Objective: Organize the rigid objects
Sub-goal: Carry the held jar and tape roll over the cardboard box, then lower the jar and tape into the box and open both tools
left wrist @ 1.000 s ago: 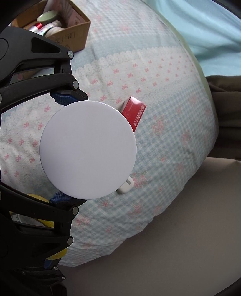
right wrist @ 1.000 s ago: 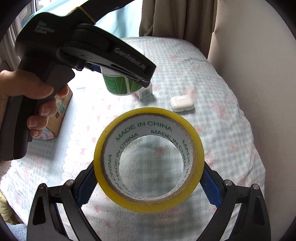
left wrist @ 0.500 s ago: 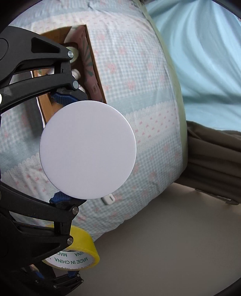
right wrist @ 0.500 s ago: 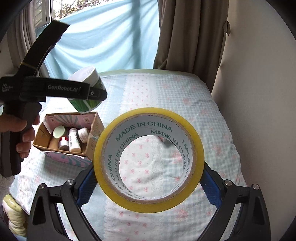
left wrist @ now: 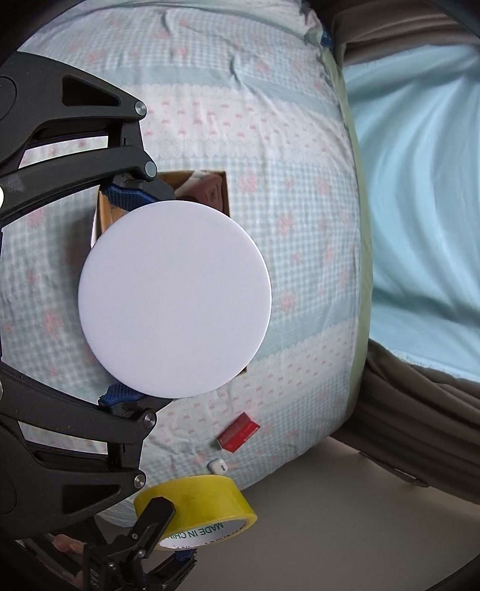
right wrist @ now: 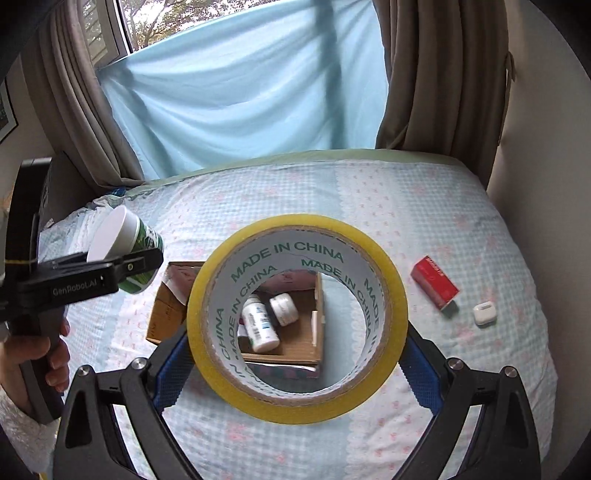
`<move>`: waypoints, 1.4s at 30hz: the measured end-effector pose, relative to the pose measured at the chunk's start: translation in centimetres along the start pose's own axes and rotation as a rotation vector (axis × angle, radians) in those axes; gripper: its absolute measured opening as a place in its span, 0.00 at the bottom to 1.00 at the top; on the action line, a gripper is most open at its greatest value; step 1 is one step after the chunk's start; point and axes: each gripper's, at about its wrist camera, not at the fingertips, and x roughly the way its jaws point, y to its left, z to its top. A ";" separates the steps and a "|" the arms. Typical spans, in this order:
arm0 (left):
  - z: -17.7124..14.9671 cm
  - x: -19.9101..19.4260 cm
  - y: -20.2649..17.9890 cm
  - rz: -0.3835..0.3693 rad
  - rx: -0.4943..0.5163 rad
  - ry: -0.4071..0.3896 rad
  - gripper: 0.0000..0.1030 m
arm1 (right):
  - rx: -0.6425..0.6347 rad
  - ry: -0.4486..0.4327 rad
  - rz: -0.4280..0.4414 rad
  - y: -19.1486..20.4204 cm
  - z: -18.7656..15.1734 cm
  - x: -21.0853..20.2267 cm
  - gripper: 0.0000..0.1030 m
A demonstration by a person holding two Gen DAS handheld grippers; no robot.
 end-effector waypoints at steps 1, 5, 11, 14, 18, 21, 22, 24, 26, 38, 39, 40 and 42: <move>-0.3 0.2 1.0 0.007 -0.003 0.010 0.67 | 0.012 0.008 0.003 0.7 0.1 0.8 0.94; -1.4 1.6 4.4 0.022 -0.032 0.052 0.67 | 0.054 0.050 0.022 2.6 0.6 3.9 0.94; -2.6 4.6 7.0 0.033 -0.066 0.106 0.67 | 0.090 0.163 0.047 4.5 1.0 8.7 0.94; -3.3 6.0 7.5 0.040 -0.087 0.135 0.67 | 0.110 0.234 0.069 5.0 0.8 11.2 0.94; -4.0 8.2 7.8 0.044 -0.107 0.197 0.67 | 0.145 0.331 0.075 4.7 0.2 14.6 0.94; -4.0 10.0 7.8 0.051 -0.094 0.225 0.67 | 0.187 0.396 0.086 4.0 -0.3 17.1 0.94; -3.9 10.5 7.7 0.054 -0.089 0.231 0.67 | 0.196 0.412 0.094 3.8 -0.3 17.8 0.94; -3.6 11.7 7.5 0.062 -0.074 0.241 0.67 | 0.189 0.428 0.103 3.6 -0.6 19.4 0.94; -3.5 13.0 7.3 0.074 -0.052 0.253 0.67 | 0.158 0.435 0.084 3.6 -0.7 20.6 0.94; -4.2 16.4 5.6 0.074 0.066 0.259 0.70 | 0.134 0.407 0.070 2.3 -1.7 24.5 0.94; -3.8 16.1 5.2 0.084 0.090 0.246 0.86 | 0.142 0.407 0.080 2.3 -1.7 24.7 0.95; -3.5 15.9 4.8 0.094 0.108 0.235 0.96 | 0.136 0.419 0.074 2.4 -1.7 24.8 0.96; -3.2 15.5 4.4 0.104 0.122 0.220 1.00 | 0.102 0.427 0.065 2.8 -1.7 24.9 1.00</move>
